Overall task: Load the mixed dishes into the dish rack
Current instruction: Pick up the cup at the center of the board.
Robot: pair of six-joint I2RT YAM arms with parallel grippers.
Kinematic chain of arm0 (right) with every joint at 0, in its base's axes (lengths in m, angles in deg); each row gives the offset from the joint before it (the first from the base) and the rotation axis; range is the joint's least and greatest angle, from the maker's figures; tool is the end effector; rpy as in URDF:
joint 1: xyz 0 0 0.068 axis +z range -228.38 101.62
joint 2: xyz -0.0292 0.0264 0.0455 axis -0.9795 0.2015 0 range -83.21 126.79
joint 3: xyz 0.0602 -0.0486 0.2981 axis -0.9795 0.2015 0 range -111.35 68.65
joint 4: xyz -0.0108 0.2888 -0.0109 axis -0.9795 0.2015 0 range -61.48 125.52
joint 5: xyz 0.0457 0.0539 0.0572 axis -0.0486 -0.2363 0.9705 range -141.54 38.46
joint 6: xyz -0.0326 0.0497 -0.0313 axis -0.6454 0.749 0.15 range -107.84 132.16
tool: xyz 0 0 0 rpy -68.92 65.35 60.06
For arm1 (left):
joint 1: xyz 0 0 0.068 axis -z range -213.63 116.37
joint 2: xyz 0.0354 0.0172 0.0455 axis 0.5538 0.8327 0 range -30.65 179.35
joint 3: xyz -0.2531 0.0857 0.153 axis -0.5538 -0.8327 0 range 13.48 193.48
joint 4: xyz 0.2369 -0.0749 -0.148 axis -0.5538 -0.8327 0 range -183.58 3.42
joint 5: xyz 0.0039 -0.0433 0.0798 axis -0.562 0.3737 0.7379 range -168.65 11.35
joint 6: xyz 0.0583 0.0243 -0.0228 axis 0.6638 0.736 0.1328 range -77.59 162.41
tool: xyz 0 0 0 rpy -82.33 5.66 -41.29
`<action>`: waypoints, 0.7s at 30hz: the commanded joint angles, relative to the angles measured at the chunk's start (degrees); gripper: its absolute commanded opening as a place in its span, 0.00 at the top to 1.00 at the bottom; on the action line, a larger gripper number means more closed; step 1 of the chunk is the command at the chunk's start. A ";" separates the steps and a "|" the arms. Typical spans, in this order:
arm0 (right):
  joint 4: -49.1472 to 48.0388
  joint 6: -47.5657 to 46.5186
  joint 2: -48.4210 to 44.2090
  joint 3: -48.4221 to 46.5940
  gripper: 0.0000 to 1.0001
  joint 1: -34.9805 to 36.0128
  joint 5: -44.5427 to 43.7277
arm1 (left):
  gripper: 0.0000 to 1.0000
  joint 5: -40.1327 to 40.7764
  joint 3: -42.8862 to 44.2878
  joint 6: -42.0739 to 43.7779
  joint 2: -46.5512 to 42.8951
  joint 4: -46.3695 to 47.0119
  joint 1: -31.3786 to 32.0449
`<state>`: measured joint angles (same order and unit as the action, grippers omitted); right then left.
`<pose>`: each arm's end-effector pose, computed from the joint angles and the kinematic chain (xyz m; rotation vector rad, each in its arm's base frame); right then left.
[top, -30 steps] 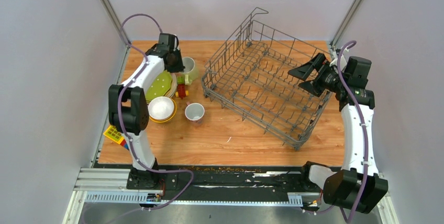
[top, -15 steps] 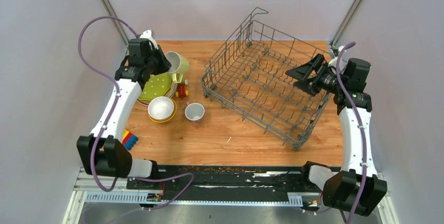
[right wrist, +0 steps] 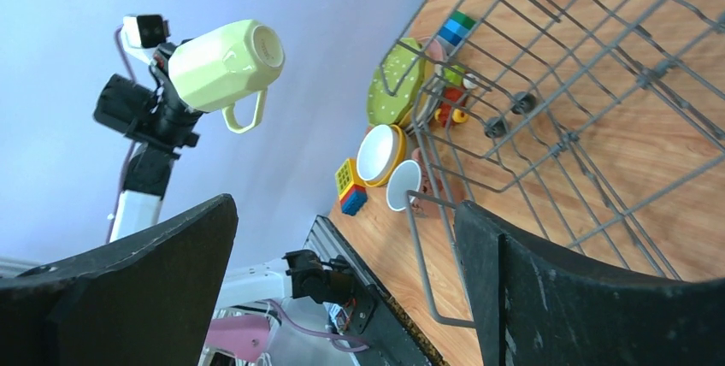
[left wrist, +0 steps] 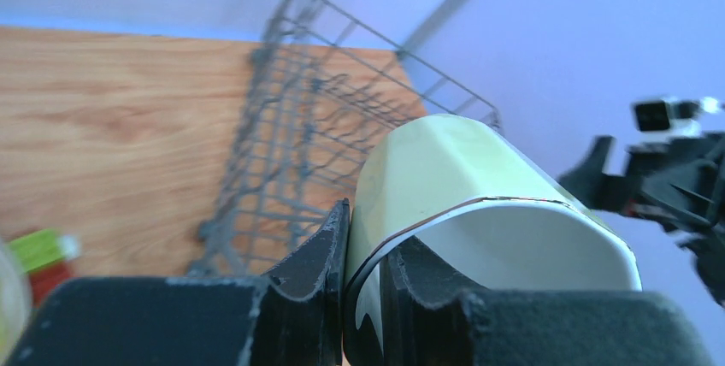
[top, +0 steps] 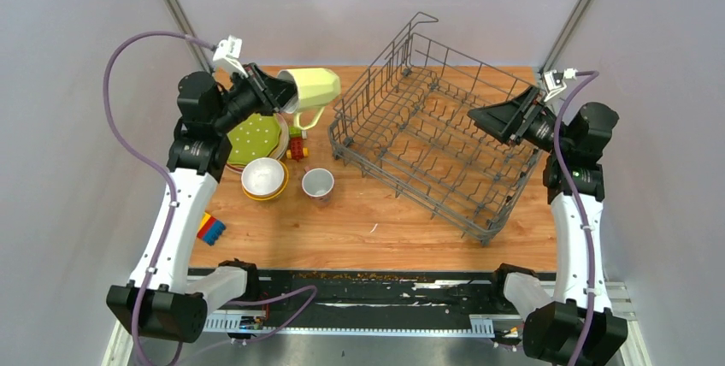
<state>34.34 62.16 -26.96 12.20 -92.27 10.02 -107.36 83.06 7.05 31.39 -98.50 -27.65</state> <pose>0.2311 -0.0086 0.4144 0.1126 1.8005 1.3449 0.2599 -0.0530 0.4648 -0.0408 1.7272 -0.9520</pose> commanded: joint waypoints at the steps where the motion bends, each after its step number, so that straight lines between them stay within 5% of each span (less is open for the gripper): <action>1: -12.72 6.77 -0.97 0.32 0.00 1.05 4.44 | 1.00 -12.38 1.12 -7.41 1.30 17.85 3.88; 13: -25.59 12.23 -0.25 0.74 0.00 6.82 9.84 | 1.00 -16.54 -3.38 -18.85 6.17 43.16 11.29; 21: -33.04 16.88 1.92 1.47 0.00 12.14 8.23 | 1.00 -17.11 -5.01 -19.40 7.81 47.53 14.24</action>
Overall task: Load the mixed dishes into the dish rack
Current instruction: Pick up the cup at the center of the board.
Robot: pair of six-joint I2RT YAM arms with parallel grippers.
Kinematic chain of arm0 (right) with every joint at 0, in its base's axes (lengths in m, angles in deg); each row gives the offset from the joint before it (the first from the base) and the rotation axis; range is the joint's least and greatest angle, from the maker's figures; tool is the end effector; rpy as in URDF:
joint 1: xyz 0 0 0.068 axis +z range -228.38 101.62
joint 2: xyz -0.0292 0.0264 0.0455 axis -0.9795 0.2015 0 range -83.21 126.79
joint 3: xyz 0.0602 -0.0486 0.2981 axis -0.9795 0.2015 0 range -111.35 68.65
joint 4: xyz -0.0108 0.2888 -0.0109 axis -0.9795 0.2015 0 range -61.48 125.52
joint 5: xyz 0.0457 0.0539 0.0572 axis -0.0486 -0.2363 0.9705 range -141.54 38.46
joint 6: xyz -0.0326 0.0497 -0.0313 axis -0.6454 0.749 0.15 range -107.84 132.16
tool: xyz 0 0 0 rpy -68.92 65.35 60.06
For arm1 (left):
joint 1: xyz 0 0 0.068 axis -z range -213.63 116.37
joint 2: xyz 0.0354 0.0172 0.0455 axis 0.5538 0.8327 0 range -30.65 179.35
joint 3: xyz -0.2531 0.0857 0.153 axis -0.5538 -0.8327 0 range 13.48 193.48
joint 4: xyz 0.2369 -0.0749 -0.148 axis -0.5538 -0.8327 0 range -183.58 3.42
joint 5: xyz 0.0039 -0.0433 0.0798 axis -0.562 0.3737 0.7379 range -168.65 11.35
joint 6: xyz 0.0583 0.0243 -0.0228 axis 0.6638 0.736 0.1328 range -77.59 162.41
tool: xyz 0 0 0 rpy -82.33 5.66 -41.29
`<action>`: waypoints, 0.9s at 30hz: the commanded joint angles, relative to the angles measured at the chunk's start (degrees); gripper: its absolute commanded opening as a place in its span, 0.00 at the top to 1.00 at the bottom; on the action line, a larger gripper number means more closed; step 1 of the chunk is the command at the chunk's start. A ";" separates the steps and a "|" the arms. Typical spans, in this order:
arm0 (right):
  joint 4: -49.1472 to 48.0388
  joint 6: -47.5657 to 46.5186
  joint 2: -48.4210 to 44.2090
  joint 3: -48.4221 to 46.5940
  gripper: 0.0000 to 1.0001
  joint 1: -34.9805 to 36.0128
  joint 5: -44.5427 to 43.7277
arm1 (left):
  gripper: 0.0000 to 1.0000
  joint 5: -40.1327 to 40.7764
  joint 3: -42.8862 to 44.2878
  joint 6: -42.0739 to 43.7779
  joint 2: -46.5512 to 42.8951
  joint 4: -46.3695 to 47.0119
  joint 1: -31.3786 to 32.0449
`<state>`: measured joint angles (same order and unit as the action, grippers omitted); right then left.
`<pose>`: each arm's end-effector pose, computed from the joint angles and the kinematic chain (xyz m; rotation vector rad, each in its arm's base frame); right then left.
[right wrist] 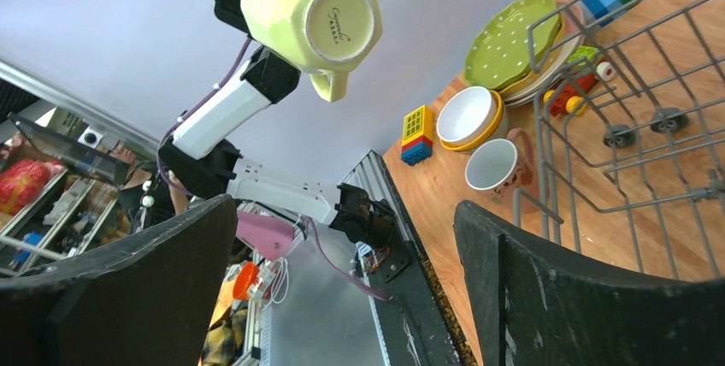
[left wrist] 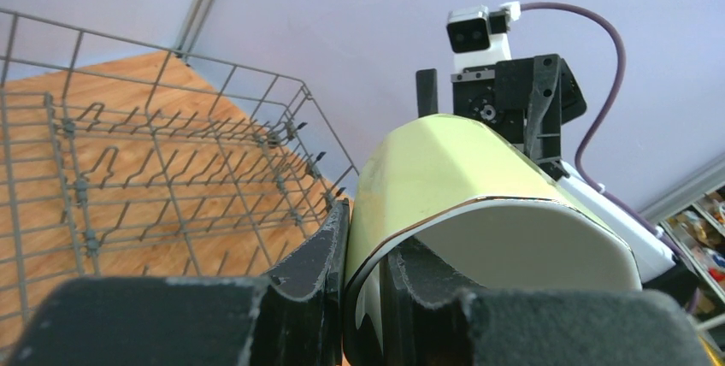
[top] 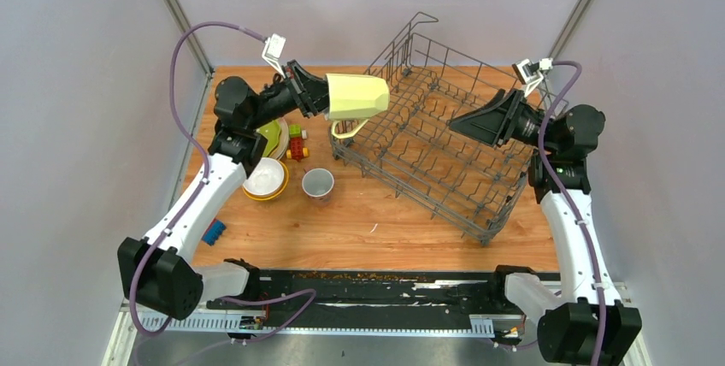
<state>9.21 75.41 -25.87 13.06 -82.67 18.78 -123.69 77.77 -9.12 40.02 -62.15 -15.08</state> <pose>0.2250 0.0337 0.4456 -0.2968 1.6640 1.5655 0.2784 -0.1333 0.4605 0.3489 1.4823 -1.4945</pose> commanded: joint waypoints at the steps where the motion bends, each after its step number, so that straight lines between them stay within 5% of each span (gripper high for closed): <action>1: -8.54 3.97 1.31 0.66 0.00 3.45 -1.00 | 1.00 -0.65 -0.06 -3.84 -0.37 11.88 1.98; 13: -9.23 0.61 8.25 -2.02 0.00 15.01 -6.42 | 1.00 3.71 -5.16 -6.56 4.22 20.50 9.27; 23: -8.83 -6.99 12.59 -1.25 0.02 20.49 -10.61 | 1.00 9.47 -10.33 -18.45 9.66 29.26 10.71; 27: -16.14 -2.82 14.88 0.48 0.05 20.77 -10.99 | 1.00 10.05 -11.92 -21.77 11.31 30.75 10.78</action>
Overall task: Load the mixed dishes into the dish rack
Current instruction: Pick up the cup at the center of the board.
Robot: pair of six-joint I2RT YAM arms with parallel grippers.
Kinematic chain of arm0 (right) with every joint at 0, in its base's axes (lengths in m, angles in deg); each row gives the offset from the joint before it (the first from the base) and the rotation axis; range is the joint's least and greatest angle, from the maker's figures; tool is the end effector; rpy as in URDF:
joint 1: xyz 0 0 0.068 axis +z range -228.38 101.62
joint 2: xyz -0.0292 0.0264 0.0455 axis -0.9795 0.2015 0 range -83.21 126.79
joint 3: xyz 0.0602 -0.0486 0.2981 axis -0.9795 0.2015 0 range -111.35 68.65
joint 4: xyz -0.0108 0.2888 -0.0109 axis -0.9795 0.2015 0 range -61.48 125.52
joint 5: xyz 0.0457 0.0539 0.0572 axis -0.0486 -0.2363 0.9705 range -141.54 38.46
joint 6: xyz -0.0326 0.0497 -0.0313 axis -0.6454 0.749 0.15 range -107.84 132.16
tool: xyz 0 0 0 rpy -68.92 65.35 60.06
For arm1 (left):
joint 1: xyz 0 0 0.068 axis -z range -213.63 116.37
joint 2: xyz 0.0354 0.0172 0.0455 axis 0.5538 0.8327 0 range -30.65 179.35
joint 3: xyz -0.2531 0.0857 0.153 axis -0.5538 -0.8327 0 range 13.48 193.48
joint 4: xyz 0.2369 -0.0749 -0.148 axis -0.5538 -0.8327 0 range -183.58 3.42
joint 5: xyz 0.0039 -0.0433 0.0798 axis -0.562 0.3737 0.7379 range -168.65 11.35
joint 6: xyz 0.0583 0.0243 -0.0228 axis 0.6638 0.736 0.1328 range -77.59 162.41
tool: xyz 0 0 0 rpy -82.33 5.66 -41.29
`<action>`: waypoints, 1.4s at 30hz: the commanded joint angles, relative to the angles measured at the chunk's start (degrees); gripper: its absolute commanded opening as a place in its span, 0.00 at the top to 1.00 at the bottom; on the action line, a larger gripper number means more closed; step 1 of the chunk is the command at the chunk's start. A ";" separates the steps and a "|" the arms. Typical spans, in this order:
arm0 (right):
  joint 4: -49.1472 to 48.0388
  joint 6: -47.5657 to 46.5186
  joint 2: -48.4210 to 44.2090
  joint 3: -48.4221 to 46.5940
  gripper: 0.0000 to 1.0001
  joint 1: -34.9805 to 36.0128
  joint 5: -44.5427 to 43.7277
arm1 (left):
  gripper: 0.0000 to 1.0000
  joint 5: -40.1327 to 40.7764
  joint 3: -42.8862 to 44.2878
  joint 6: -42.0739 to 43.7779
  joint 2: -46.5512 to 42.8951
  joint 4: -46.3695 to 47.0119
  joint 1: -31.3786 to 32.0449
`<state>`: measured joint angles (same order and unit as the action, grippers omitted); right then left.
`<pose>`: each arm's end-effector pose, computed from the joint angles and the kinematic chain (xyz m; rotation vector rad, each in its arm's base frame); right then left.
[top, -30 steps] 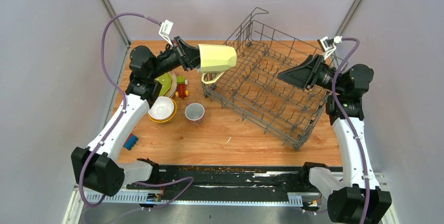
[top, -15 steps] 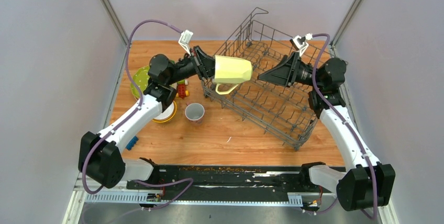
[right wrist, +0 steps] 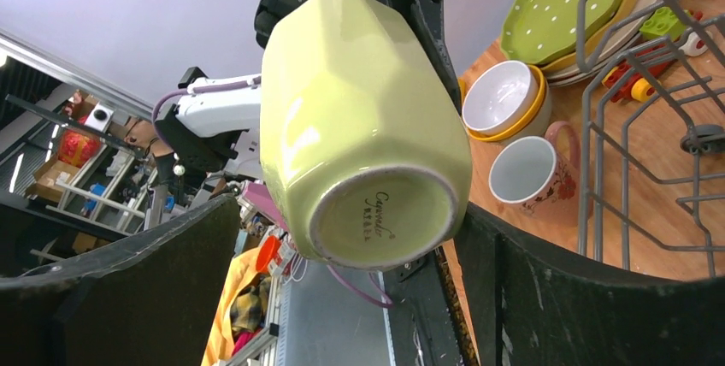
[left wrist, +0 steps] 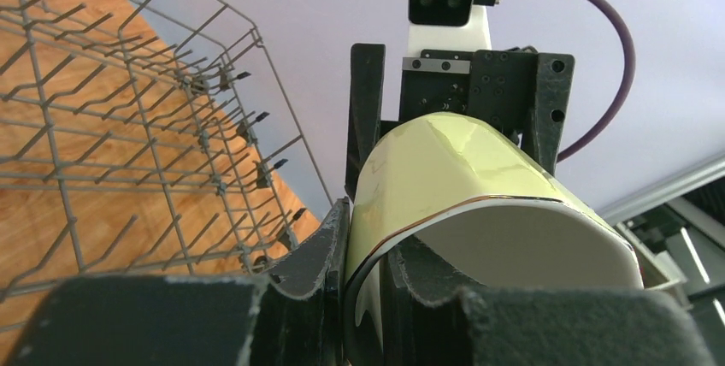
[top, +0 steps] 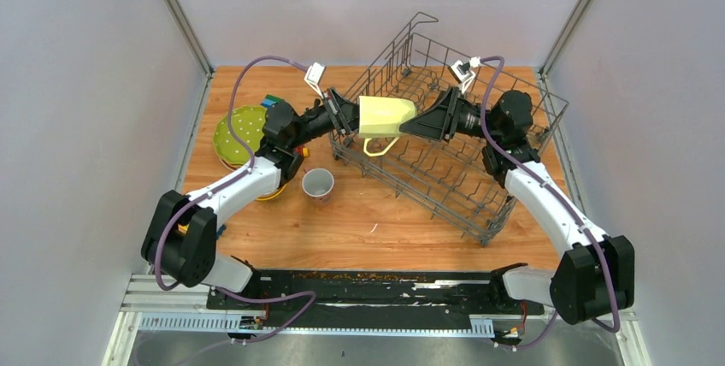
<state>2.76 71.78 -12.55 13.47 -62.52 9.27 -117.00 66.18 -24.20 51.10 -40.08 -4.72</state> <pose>0.2754 0.1269 0.3992 -0.4051 1.7245 1.7349 0.2961 -0.2014 0.3645 0.1799 1.5779 -1.7830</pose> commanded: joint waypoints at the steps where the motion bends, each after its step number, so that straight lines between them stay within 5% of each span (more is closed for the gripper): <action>1: -11.94 2.54 2.18 0.45 0.06 0.63 -1.42 | 1.00 3.54 -0.64 -7.30 0.46 9.59 0.43; 6: -16.35 7.08 2.99 2.49 0.06 0.59 -3.38 | 1.00 7.34 -2.29 -14.97 1.14 6.33 0.43; 20: 2.40 1.44 -3.79 2.00 0.00 0.52 -17.36 | 1.00 5.85 3.34 -32.90 -0.75 -10.63 -0.41; 26: 7.62 1.12 -6.39 1.47 0.00 0.49 -21.07 | 1.00 7.03 0.26 -43.01 -2.48 -6.99 -3.16; 30: 8.88 2.90 -6.22 0.69 0.00 0.20 -20.17 | 1.00 5.65 2.58 -39.25 -2.45 -8.55 -3.59; 35: 8.05 8.09 -4.58 -0.33 0.00 -0.22 -16.69 | 1.00 0.65 8.77 -21.92 -0.15 -12.28 -3.31; 42: 0.63 12.52 -1.54 0.42 0.00 -0.75 -11.11 | 1.00 -3.00 10.64 -10.49 1.08 -13.58 -2.95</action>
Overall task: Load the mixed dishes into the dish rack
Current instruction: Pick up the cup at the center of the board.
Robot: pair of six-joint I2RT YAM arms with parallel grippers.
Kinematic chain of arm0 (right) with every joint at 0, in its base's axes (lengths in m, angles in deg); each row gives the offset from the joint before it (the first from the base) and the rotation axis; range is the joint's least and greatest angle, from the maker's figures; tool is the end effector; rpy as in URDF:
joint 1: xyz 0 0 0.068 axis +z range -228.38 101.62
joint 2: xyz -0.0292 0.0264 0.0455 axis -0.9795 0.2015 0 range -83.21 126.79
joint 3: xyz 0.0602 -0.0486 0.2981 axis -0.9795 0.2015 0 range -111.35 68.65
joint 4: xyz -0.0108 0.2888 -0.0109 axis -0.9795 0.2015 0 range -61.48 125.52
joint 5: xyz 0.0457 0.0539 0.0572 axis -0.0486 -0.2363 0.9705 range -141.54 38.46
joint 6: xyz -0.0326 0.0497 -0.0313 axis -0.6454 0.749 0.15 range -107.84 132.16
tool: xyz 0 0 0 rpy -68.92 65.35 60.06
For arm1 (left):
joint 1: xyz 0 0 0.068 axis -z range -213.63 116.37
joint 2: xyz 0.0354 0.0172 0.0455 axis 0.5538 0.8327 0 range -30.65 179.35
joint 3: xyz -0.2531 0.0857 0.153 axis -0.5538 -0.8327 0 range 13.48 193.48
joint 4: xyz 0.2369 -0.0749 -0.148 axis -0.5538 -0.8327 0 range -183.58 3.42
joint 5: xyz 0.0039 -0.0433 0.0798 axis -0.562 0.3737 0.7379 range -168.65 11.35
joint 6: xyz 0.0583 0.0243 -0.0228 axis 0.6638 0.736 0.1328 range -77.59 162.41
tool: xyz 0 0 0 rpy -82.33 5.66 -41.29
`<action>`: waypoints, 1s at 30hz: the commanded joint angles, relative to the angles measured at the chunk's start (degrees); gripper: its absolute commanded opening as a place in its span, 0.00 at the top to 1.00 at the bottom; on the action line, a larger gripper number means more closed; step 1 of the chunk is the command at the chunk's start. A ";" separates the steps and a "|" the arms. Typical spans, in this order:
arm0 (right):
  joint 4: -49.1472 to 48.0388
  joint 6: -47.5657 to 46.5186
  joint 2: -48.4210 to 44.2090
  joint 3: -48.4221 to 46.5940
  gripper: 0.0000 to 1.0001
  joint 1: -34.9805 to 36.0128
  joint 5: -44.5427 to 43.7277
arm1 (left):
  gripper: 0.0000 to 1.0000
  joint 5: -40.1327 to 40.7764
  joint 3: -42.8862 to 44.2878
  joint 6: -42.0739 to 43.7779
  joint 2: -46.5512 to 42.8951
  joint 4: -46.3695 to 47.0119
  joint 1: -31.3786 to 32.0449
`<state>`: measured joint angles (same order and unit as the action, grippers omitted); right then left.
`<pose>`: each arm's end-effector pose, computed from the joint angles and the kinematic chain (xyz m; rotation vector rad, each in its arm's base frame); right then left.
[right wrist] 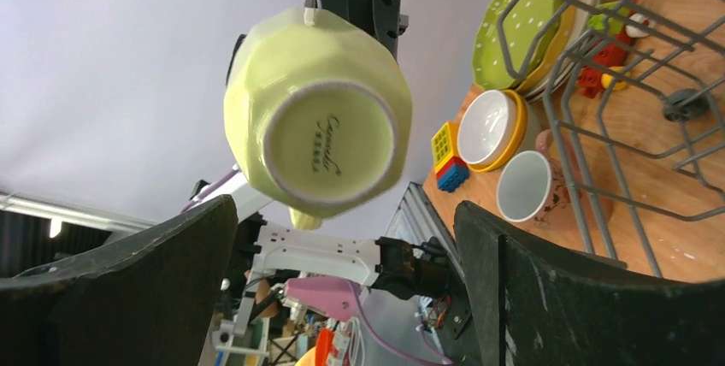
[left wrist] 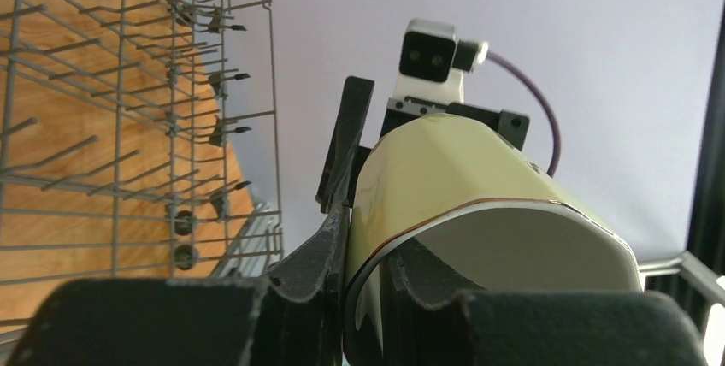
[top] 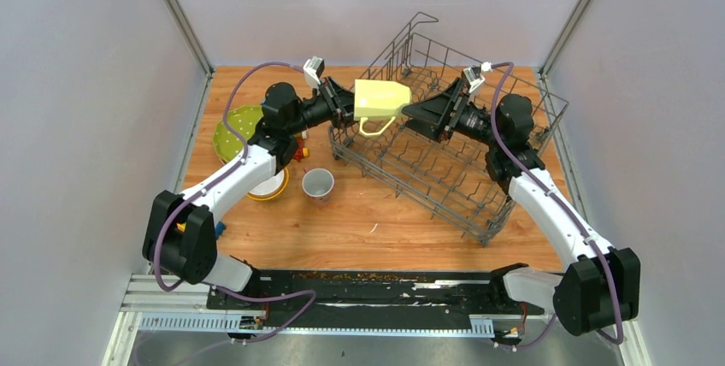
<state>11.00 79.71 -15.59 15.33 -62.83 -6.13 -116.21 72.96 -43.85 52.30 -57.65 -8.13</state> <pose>0.2767 0.1166 0.3878 0.0673 1.8150 1.6853 0.3241 -0.1906 0.3682 -0.3234 1.8588 -1.9463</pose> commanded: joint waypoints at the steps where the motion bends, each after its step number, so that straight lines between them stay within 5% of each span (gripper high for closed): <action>1: -10.18 5.86 1.93 -0.93 0.00 -0.50 5.05 | 1.00 -4.77 4.00 9.96 0.07 4.44 0.58; 9: -13.25 3.34 4.65 -3.19 0.01 -0.25 10.50 | 1.00 -3.93 5.16 17.58 -0.23 1.47 3.56; 14: -14.02 1.50 4.46 -2.72 0.03 -0.25 12.38 | 1.00 -6.69 3.44 16.89 1.17 12.07 4.13; 23: -16.05 6.45 3.94 -1.96 0.02 -0.06 14.81 | 1.00 -1.32 0.07 34.33 -3.22 8.85 5.43; 30: -3.86 -8.76 2.06 -4.77 0.07 1.08 12.89 | 1.00 2.64 1.34 22.03 0.77 6.17 5.44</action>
<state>2.80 80.37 -10.78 14.41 -63.07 7.07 -118.38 72.13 -14.78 51.58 -54.92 -2.62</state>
